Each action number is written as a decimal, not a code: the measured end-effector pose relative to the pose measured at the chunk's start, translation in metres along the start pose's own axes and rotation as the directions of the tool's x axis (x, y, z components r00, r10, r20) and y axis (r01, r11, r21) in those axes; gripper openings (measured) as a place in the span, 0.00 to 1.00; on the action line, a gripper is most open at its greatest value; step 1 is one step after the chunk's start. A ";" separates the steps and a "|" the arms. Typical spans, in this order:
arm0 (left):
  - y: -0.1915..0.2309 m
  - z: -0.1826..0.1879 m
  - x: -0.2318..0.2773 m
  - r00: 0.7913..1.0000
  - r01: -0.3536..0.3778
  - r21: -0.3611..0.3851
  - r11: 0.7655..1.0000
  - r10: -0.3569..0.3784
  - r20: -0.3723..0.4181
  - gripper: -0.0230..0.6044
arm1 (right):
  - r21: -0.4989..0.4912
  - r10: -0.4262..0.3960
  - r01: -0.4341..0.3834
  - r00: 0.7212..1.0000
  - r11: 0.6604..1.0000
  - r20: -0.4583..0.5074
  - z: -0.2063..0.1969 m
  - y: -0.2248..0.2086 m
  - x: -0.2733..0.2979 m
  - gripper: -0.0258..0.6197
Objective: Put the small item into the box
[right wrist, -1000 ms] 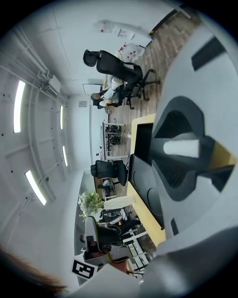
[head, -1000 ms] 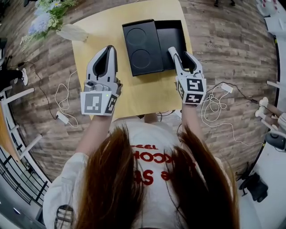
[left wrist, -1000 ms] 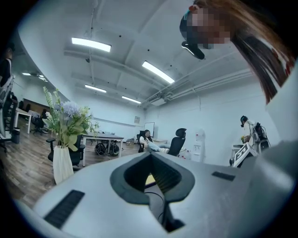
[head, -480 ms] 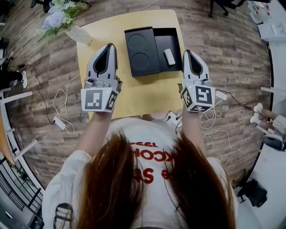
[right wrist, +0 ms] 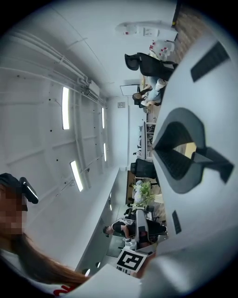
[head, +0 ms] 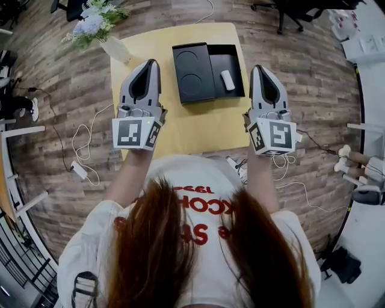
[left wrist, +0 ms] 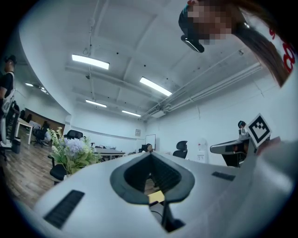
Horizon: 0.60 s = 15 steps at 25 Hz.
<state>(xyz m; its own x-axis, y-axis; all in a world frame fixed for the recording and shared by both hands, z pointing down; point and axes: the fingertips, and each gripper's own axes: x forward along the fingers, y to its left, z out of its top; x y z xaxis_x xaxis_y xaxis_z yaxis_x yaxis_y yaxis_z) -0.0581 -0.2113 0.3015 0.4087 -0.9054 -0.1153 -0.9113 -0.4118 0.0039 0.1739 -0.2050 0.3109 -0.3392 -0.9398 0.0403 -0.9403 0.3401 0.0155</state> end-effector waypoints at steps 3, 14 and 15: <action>0.000 0.003 -0.003 1.000 0.007 -0.001 1.000 -0.006 0.008 0.05 | 0.002 0.002 -0.002 1.000 1.000 0.015 0.005 0.006 -0.005 0.05; -0.003 0.009 -0.005 0.999 0.028 -0.001 1.000 -0.028 0.020 0.05 | -0.010 0.008 -0.008 0.999 1.000 0.048 0.019 0.014 -0.010 0.05; -0.003 0.010 -0.005 0.999 0.030 -0.001 1.000 -0.030 0.021 0.05 | -0.010 0.007 -0.006 0.999 1.000 0.047 0.019 0.014 -0.010 0.05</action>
<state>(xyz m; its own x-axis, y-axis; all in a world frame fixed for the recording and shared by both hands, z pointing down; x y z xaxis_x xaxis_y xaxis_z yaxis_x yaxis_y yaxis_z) -0.0578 -0.2050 0.2924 0.4348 -0.8902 -0.1359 -0.8985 -0.4390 0.0010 0.1633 -0.1917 0.2913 -0.3464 -0.9380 -0.0069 -0.9378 0.3462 0.0248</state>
